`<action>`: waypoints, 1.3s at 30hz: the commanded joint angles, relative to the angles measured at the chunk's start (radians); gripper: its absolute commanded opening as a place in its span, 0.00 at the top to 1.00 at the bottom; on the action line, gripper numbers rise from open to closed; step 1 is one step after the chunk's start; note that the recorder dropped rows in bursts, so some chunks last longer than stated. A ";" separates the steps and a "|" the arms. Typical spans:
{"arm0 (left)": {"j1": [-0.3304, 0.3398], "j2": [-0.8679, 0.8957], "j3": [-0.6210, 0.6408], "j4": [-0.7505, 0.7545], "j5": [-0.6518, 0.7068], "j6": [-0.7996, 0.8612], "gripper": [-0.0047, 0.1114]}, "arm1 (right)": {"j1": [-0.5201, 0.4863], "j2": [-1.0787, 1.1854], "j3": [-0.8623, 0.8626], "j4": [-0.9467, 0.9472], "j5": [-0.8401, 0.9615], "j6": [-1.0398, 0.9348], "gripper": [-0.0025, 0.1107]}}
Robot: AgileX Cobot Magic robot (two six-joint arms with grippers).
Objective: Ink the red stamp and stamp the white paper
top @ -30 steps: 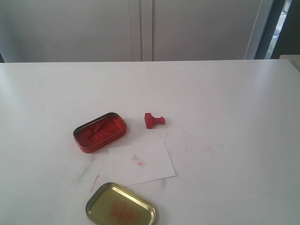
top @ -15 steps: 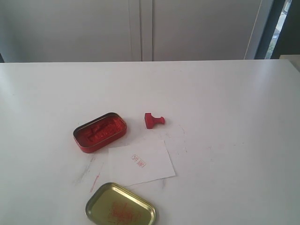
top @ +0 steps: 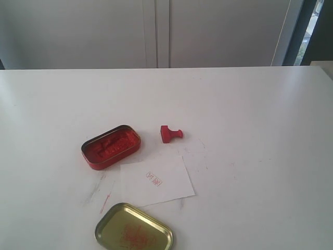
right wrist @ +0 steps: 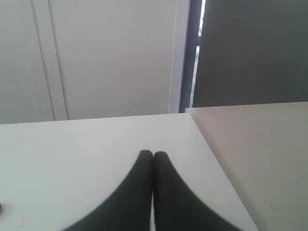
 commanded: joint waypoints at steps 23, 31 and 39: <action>0.002 -0.005 0.008 -0.002 0.008 -0.004 0.96 | -0.003 -0.257 0.326 -0.086 -0.045 0.007 0.98; 0.002 -0.005 0.008 -0.002 0.008 -0.004 0.96 | -0.002 -0.257 0.394 -0.123 -0.095 0.007 0.98; 0.002 -0.005 0.008 -0.002 0.008 -0.004 0.96 | 0.017 -0.257 0.472 -0.125 -0.147 0.007 0.98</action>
